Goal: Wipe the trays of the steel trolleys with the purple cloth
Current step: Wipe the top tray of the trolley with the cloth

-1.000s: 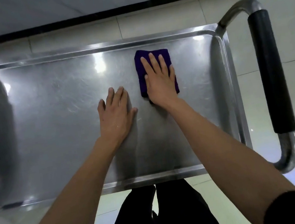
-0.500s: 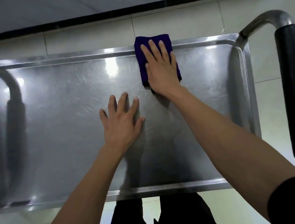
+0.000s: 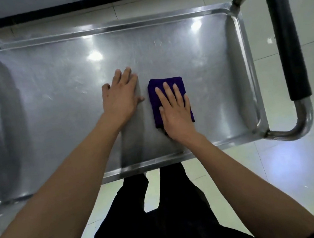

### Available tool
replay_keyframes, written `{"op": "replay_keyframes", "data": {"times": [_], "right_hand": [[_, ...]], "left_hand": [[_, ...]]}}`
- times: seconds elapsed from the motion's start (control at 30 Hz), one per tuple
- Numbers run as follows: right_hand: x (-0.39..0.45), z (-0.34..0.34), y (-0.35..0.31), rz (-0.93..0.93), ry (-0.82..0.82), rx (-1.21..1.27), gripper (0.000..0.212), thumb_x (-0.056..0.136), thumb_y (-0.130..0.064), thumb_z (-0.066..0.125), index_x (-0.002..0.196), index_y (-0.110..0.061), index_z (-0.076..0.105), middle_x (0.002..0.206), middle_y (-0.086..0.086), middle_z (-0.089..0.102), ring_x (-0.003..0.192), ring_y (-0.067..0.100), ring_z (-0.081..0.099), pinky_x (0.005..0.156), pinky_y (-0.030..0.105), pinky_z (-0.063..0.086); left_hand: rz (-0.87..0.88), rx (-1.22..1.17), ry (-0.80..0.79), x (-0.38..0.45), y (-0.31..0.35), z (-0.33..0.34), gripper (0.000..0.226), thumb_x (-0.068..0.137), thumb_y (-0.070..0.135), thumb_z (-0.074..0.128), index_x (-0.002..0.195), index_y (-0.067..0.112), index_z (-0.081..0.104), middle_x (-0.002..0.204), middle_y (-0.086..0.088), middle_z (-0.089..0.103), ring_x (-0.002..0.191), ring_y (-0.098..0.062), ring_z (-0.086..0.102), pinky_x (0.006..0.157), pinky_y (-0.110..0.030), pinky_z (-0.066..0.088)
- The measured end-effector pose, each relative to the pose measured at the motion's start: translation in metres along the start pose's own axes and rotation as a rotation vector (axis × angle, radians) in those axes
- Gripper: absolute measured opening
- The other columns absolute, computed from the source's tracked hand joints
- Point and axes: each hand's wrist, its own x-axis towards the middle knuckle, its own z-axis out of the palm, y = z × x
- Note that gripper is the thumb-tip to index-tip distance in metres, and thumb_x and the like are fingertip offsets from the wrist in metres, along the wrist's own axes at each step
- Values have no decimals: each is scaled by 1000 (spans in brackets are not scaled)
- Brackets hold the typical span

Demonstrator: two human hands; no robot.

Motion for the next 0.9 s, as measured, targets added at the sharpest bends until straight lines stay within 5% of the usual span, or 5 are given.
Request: {"op": "replay_keyframes", "data": {"times": [0.43, 0.7, 0.9], "right_hand": [[-139, 27, -8, 107, -44, -56, 59, 103, -33, 20, 159, -30, 1, 167, -3, 0, 154, 20, -7, 122, 54, 16], [-119, 18, -16, 112, -80, -55, 58, 103, -30, 19, 159, -30, 3, 167, -2, 1, 154, 22, -7, 122, 54, 13], [-44, 0, -22, 84, -77, 5, 58, 105, -29, 25, 158, -32, 3, 167, -4, -2, 153, 20, -12, 123, 53, 5]], "left_hand": [[19, -43, -20, -2, 0, 1, 74, 93, 52, 61, 152, 20, 28, 163, -4, 16, 150, -31, 14, 108, -60, 31], [54, -44, 18, -5, -7, 4, 71, 94, 55, 56, 151, 22, 29, 161, -5, 18, 148, -29, 16, 104, -58, 32], [52, -44, -18, -5, -12, -3, 72, 92, 63, 53, 151, 29, 29, 159, 1, 20, 148, -37, 11, 109, -73, 22]]}}
